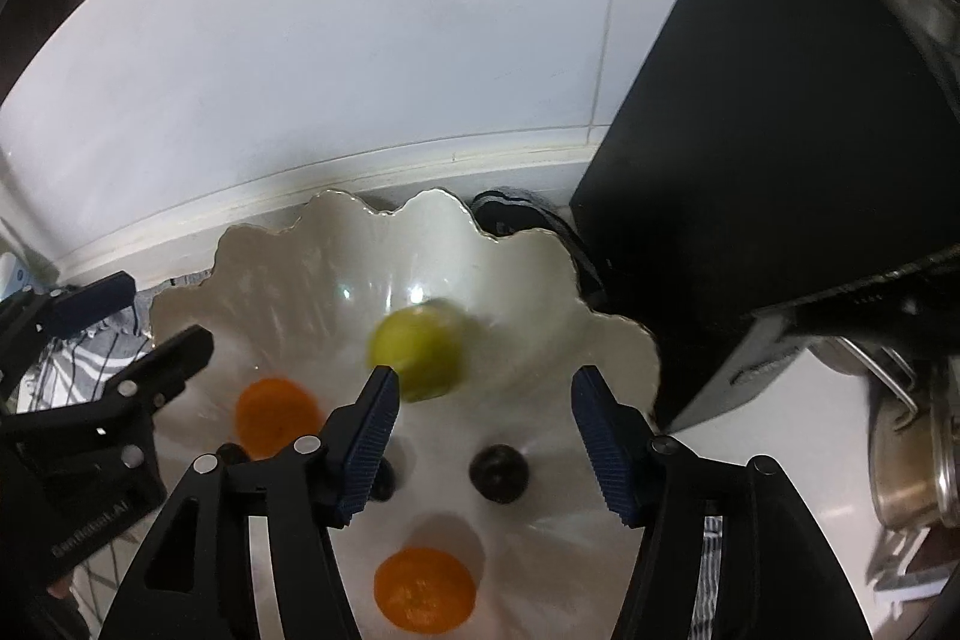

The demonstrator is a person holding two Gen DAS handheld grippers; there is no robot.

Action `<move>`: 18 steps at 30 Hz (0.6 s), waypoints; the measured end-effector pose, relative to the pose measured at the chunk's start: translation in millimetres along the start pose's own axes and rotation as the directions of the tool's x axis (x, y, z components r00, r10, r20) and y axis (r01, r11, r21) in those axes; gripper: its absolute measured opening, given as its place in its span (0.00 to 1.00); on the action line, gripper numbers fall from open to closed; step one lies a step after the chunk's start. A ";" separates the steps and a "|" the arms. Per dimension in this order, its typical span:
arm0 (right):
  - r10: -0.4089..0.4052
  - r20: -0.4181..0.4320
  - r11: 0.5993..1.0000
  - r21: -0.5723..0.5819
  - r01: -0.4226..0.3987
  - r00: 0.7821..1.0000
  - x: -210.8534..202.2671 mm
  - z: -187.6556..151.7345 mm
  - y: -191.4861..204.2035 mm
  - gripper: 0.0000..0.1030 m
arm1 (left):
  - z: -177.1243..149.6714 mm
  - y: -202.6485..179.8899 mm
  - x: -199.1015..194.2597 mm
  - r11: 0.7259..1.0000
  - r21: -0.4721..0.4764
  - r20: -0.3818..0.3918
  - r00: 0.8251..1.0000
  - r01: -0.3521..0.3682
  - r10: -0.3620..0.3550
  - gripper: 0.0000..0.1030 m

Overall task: Organize fruits
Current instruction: 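Open the left gripper to drop the large orange while the right gripper releases the citrus, then withdraw both open grippers from the bowl back toward the remaining fruit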

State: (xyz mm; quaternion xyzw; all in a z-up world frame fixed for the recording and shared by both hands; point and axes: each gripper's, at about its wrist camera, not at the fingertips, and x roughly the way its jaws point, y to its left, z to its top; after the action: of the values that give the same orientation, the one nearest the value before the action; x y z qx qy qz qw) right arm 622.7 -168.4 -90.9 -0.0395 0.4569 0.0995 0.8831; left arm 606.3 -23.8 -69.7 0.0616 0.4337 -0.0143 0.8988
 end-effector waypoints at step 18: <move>-0.056 0.156 0.998 -0.006 0.057 0.986 -76.7 -29.5 12.3 0.59 | -23.9 14.4 -83.3 1.000 -0.018 0.155 0.988 -0.005 0.008 0.63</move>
State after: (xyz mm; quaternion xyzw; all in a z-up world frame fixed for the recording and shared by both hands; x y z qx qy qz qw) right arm 553.4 -171.9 -45.3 -0.0490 0.3845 0.0795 0.9184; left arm 537.0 -8.8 -17.9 0.0539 0.3623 -0.0124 0.9304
